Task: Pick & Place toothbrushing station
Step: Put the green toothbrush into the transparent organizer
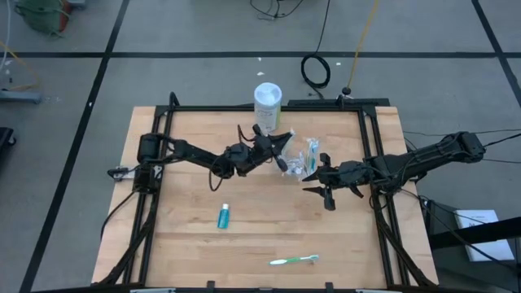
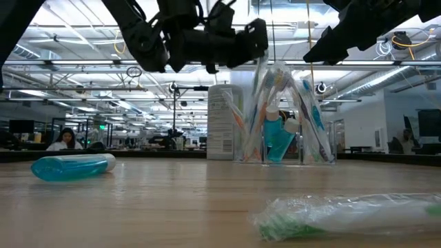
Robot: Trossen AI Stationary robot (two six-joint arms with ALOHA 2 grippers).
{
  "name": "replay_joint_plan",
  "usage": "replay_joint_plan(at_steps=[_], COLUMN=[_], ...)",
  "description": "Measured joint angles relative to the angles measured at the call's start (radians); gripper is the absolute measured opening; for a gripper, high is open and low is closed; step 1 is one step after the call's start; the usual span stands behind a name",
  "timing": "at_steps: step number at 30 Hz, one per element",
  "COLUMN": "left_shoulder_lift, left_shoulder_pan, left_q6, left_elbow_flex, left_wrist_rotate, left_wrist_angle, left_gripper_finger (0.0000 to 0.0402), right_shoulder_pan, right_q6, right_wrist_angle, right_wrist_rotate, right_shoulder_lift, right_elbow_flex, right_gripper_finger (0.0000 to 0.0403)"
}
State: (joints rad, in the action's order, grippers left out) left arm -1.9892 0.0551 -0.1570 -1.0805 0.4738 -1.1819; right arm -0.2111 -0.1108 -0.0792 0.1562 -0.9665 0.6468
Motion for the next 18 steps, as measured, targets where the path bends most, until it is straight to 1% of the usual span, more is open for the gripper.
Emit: replay_joint_plan(at_steps=[3, 7, 11, 15, 18], left_shoulder_lift=[-0.023, -0.023, -0.024, -0.023, -0.023], left_shoulder_pan=[0.003, -0.002, -0.011, -0.017, -0.032], left_q6=[0.002, 0.001, 0.014, 0.094, 0.111], left_elbow_flex=[0.0, 0.0, 0.0, 0.0, 0.0], left_wrist_rotate=[0.001, 0.005, 0.061, 0.067, 0.103], left_wrist_angle=[0.009, 0.062, 0.144, 0.236, 0.294], left_gripper_finger=[0.0004, 0.0019, 0.0024, 0.0025, 0.0025], right_shoulder_pan=[0.0, 0.0, 0.0, 0.0, 0.0], right_q6=[0.0, 0.0, 0.0, 0.0, 0.0], right_wrist_angle=[0.0, 0.0, 0.0, 0.0, 0.0], right_wrist_rotate=[0.0, 0.002, 0.006, 0.007, 0.007], right_shoulder_lift=[0.0, 0.0, 0.0, -0.001, -0.001], right_elbow_flex=[0.0, 0.0, 0.0, 0.0, 0.0], right_gripper_finger=[0.0128, 0.0128, 0.0128, 0.0128, 0.0128])
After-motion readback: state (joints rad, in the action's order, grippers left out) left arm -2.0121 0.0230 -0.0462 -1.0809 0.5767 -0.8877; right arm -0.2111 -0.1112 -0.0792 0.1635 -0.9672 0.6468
